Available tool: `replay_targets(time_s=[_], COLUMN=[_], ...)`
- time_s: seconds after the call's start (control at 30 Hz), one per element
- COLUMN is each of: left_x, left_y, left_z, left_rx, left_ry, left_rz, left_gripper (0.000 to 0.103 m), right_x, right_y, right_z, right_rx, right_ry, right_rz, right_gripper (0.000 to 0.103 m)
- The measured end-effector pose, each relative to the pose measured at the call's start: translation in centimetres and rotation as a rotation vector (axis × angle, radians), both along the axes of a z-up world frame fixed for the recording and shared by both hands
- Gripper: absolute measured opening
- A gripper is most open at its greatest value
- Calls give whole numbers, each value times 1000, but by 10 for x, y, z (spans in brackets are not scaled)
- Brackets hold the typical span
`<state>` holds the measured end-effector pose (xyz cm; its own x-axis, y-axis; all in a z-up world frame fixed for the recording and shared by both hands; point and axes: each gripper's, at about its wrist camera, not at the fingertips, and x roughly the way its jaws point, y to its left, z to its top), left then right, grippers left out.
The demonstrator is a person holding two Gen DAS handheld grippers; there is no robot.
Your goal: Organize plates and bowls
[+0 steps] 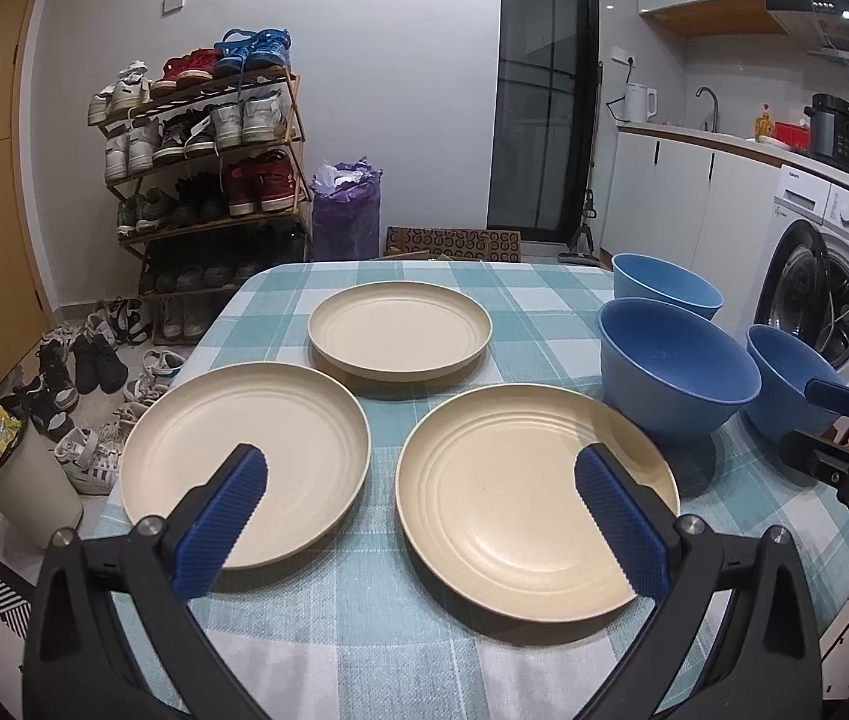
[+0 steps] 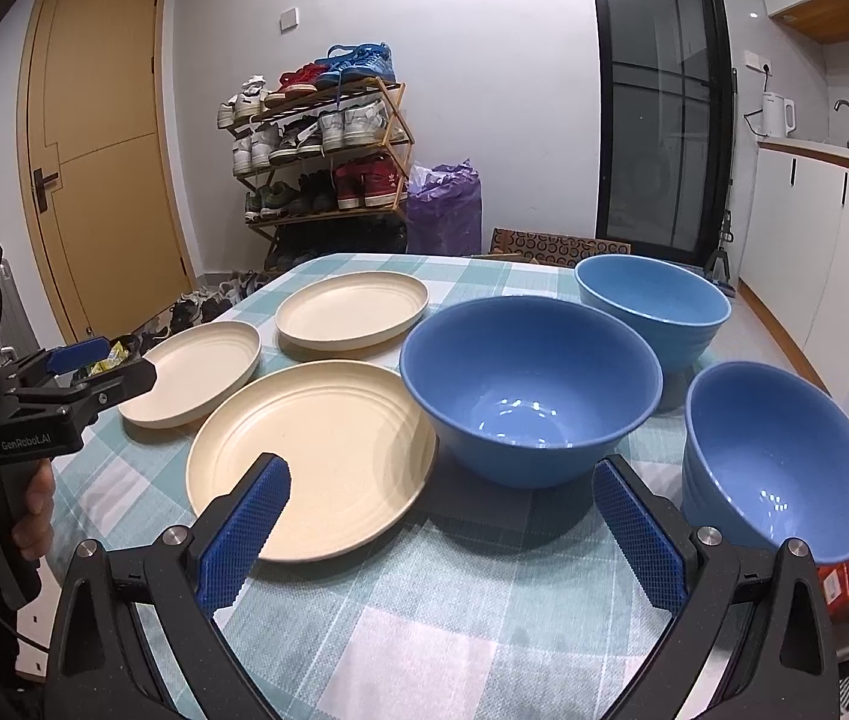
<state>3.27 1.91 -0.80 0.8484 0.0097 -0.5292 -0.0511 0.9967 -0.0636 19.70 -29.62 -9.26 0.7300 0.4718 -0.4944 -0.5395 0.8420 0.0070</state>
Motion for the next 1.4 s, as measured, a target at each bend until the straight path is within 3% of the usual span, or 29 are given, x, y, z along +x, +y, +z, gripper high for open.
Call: replay_targets(time_s=[1.03, 1.4], left_x=[45, 69], left_y=[14, 36], left_z=[34, 52], left_rx=[23, 14], left_ry=[28, 42], left_rz=[-3, 25], left_gripper=[103, 103], right_x=[54, 76], right_y=[30, 34], right_z=[58, 75], right_rx=[-11, -20], right_ry=[7, 35], right_rz=[39, 32], right_gripper=[103, 103])
